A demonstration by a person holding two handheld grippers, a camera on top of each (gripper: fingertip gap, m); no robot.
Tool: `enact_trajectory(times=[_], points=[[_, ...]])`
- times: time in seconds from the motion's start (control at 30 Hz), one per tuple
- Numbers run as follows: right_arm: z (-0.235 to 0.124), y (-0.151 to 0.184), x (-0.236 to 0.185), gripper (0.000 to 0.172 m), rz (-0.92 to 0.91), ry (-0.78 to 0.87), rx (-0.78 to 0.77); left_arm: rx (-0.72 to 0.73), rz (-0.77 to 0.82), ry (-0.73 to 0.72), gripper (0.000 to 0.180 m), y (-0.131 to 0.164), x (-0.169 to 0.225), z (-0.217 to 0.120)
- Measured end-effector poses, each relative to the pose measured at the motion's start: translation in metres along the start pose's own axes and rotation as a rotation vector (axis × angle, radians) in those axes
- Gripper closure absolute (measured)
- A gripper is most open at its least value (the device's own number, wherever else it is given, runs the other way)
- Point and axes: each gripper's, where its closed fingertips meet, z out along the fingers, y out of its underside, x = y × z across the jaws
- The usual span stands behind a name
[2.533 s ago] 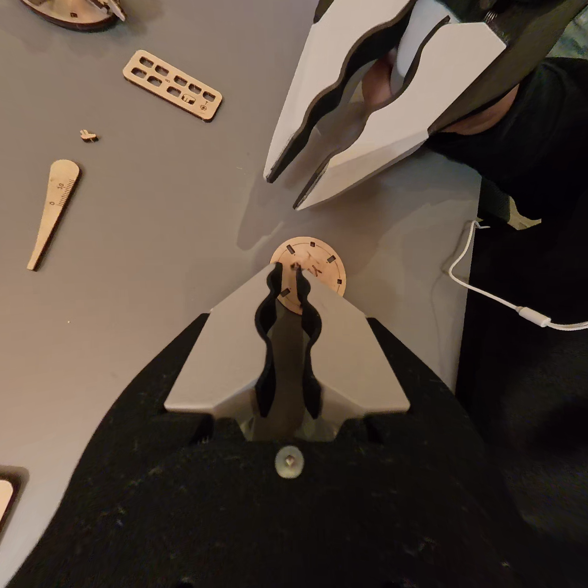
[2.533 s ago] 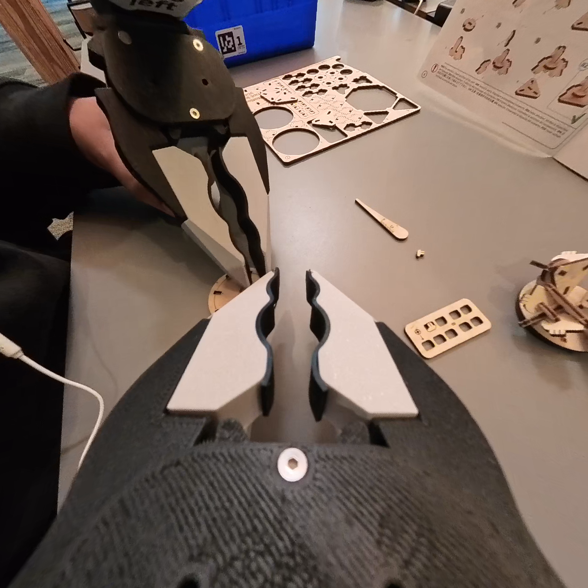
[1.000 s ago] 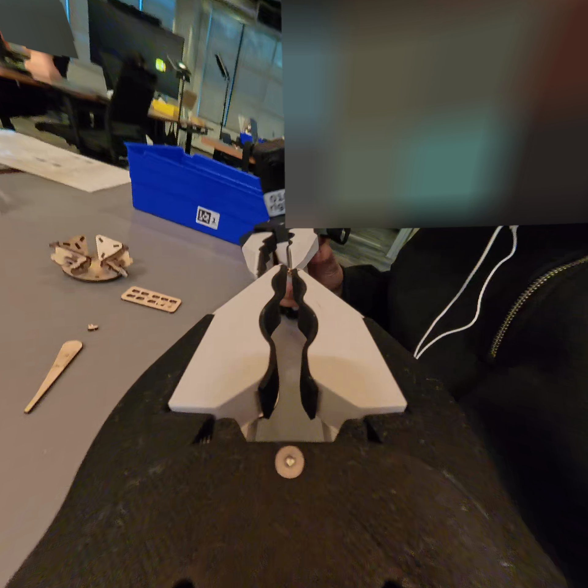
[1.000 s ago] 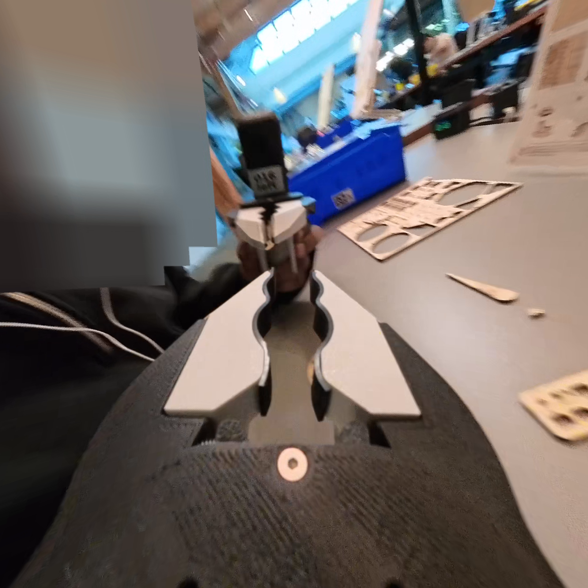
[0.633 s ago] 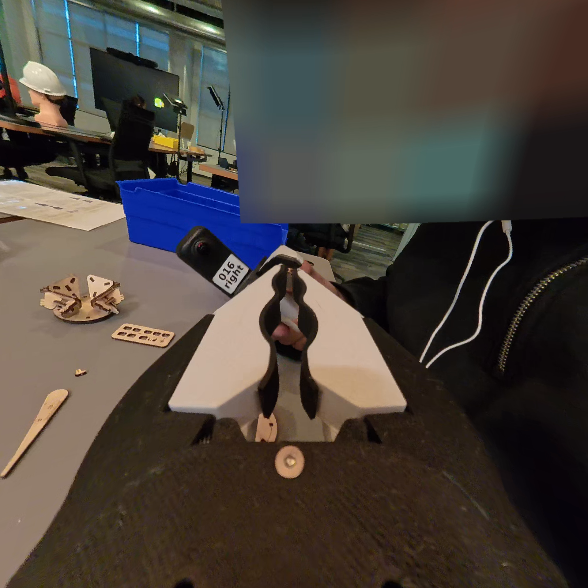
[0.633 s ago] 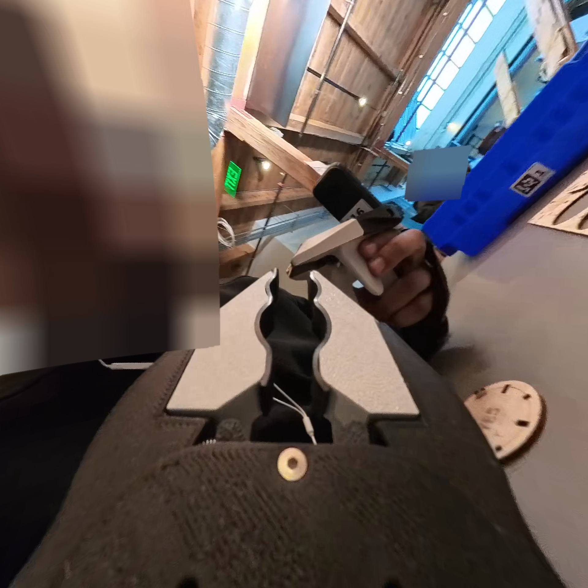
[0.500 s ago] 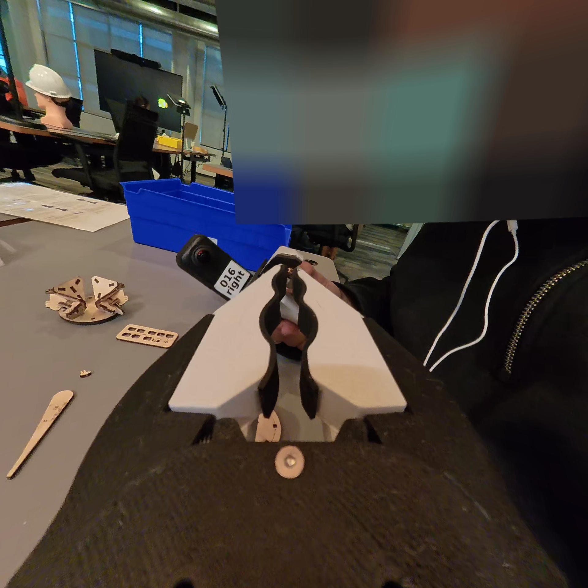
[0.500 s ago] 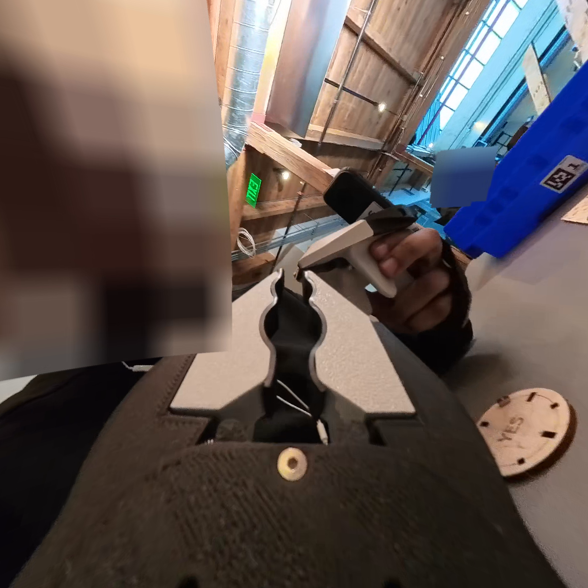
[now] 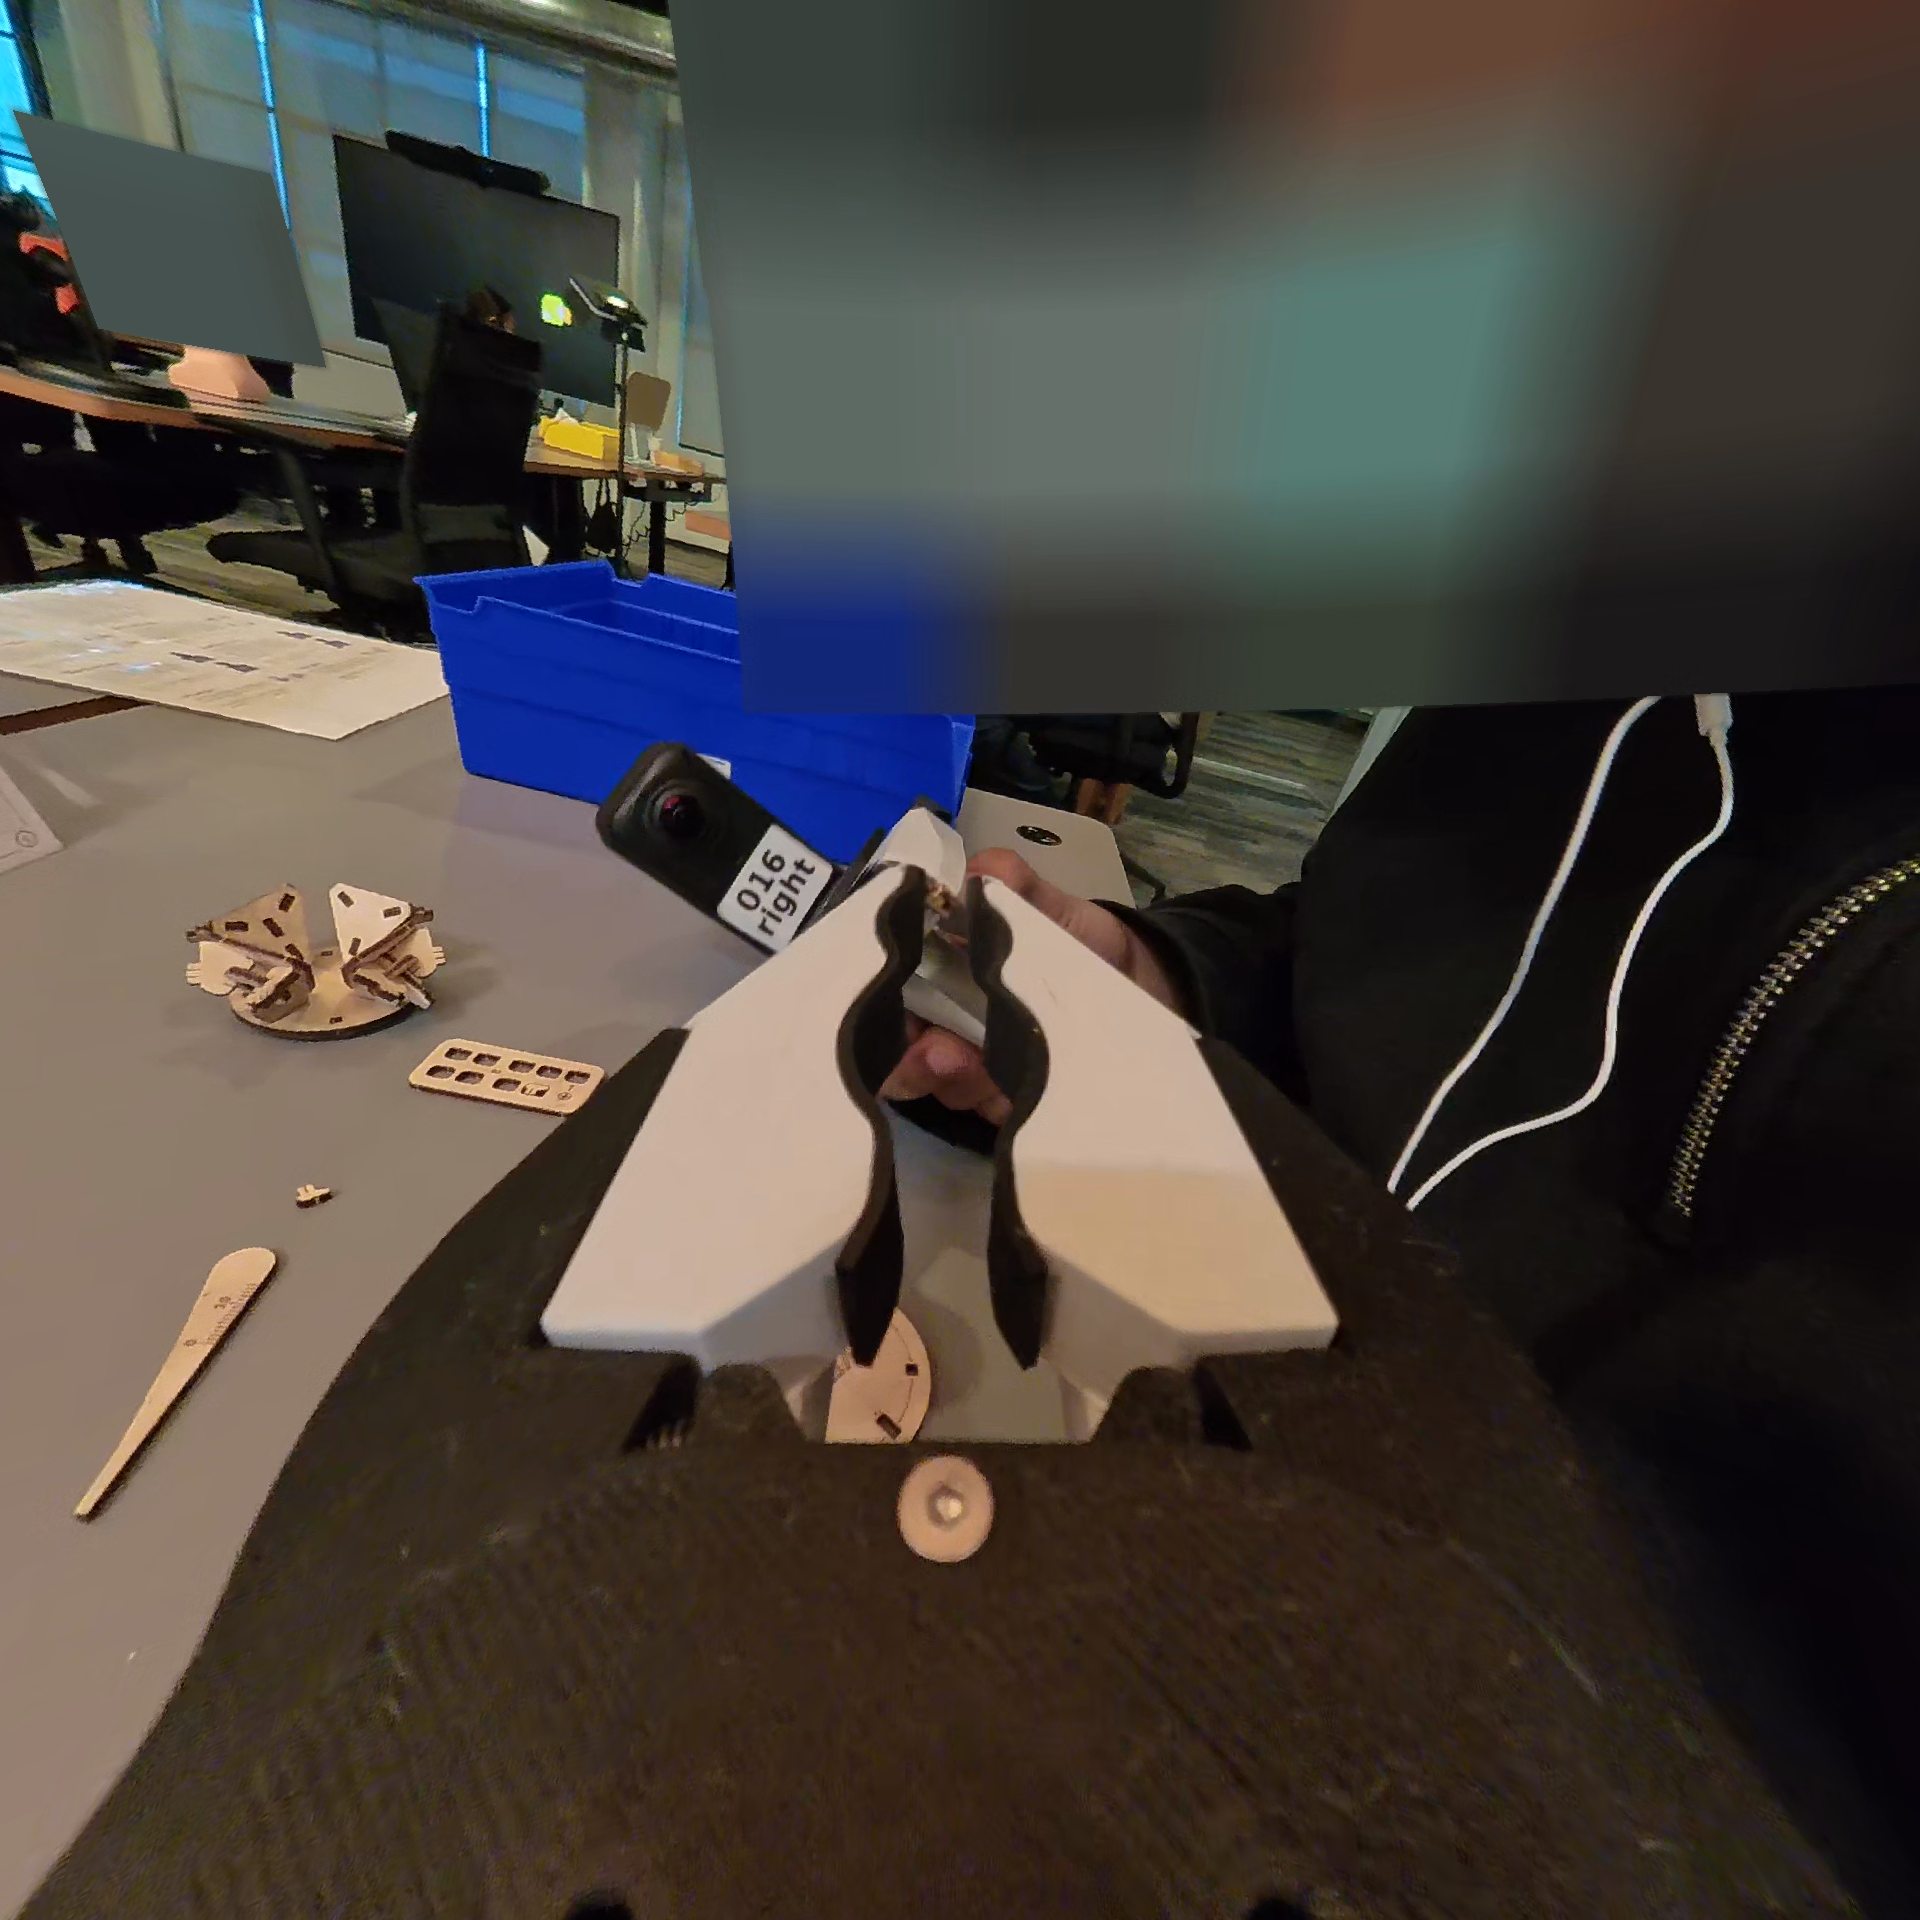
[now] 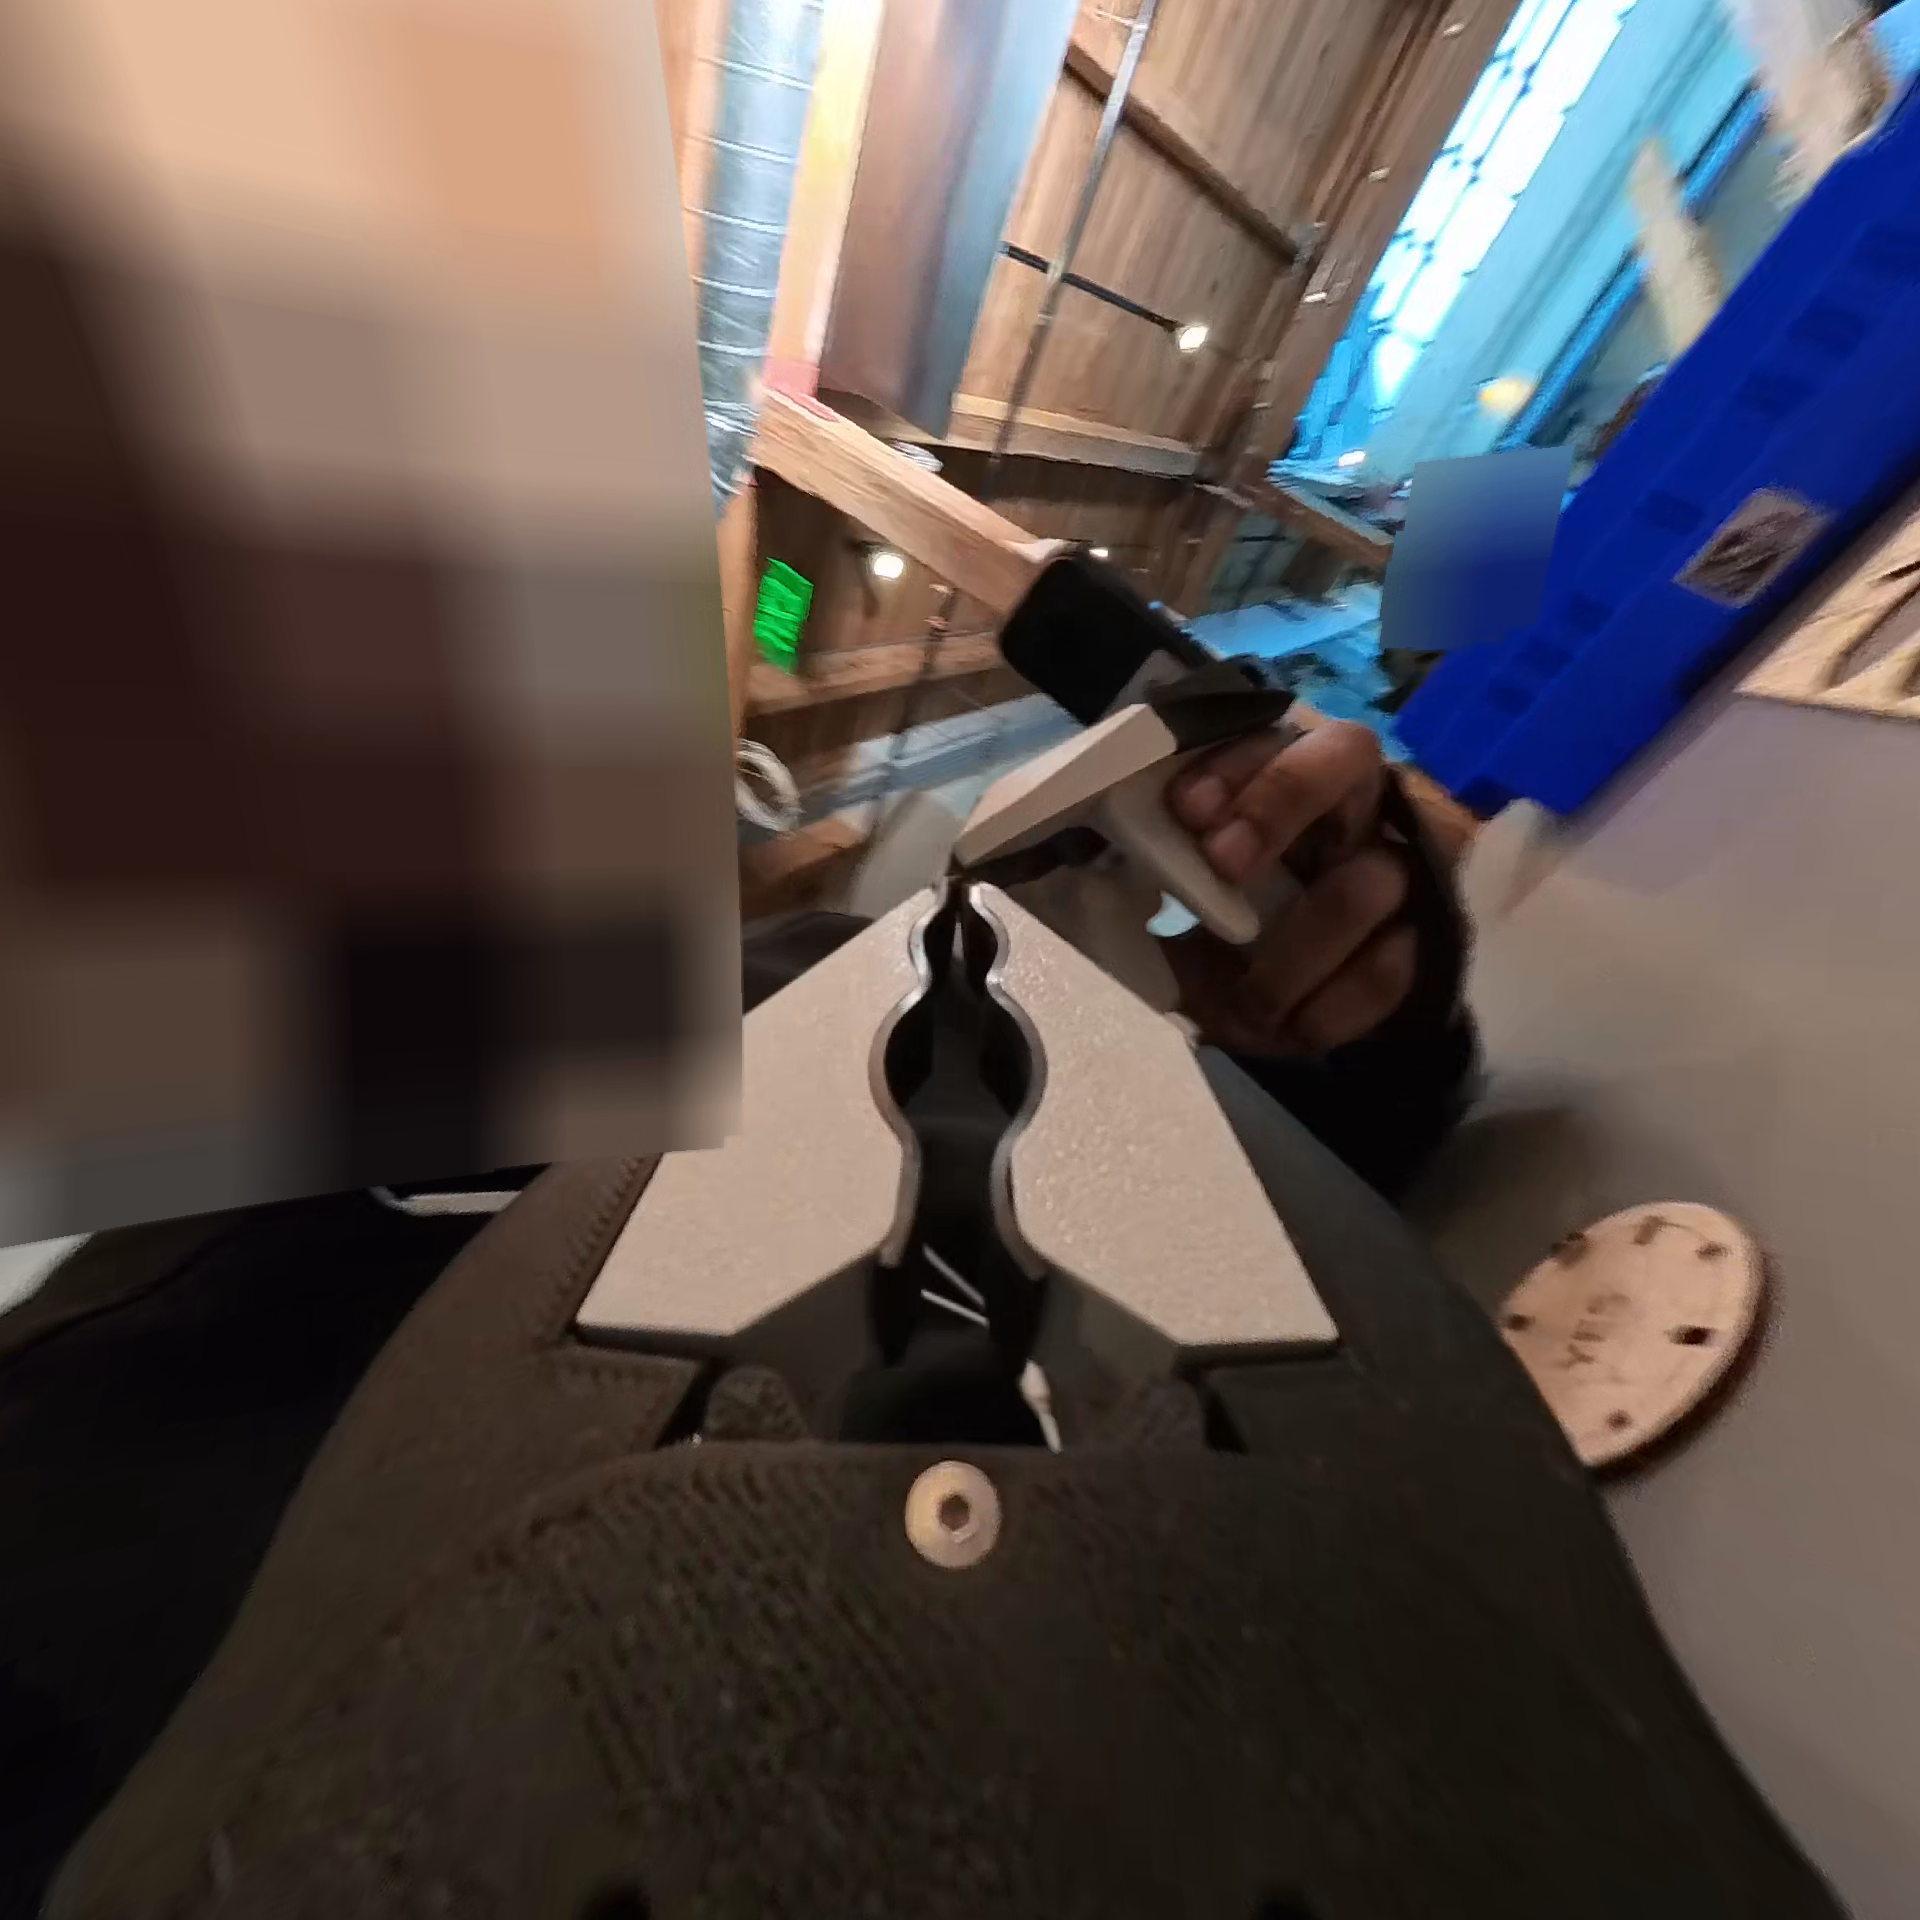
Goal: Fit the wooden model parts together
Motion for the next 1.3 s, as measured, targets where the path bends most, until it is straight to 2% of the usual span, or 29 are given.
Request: enact_trajectory(times=[0.03, 0.2, 0.33, 0.47, 0.53, 0.67, 0.83, 0.97, 1.07, 1.13, 1.2, 1.3], points=[[-0.001, -0.001, 0.001, 0.172, -0.040, 0.030, -0.006, 0.001, -0.005, 0.000, 0.175, 0.000, 0.000, -0.001], [-0.004, -0.002, 0.005, 0.172, -0.264, 0.205, -0.057, -0.035, -0.009, -0.064, 0.176, 0.004, -0.008, -0.002], [-0.011, -0.009, 0.009, 0.172, -0.360, 0.311, -0.050, -0.054, -0.034, -0.120, 0.177, 0.008, -0.018, -0.010], [-0.027, -0.030, -0.002, 0.172, -0.421, 0.336, 0.056, -0.071, -0.051, -0.251, 0.178, 0.005, -0.039, -0.037], [-0.033, -0.036, -0.004, 0.172, -0.460, 0.365, 0.081, -0.097, -0.069, -0.373, 0.178, 0.007, -0.057, -0.058], [-0.033, -0.038, -0.002, 0.172, -0.503, 0.406, 0.075, -0.291, -0.169, -0.587, 0.174, 0.036, -0.100, -0.097], [-0.031, -0.036, -0.001, 0.172, -0.489, 0.392, 0.068, -0.592, -0.151, -0.793, 0.172, 0.068, -0.149, -0.129], [-0.033, -0.038, -0.002, 0.172, -0.497, 0.396, 0.082, -0.719, -0.112, -0.796, 0.172, 0.080, -0.175, -0.129], [-0.033, -0.039, -0.004, 0.172, -0.491, 0.385, 0.090, -0.737, -0.157, -0.716, 0.156, 0.088, -0.180, -0.120], [-0.033, -0.039, -0.004, 0.172, -0.484, 0.379, 0.093, -0.728, -0.186, -0.682, 0.154, 0.091, -0.180, -0.116], [-0.033, -0.040, -0.004, 0.172, -0.478, 0.375, 0.097, -0.727, -0.212, -0.656, 0.155, 0.091, -0.175, -0.115], [-0.034, -0.041, -0.003, 0.172, -0.463, 0.368, 0.107, -0.758, -0.264, -0.558, 0.167, 0.094, -0.151, -0.109]])
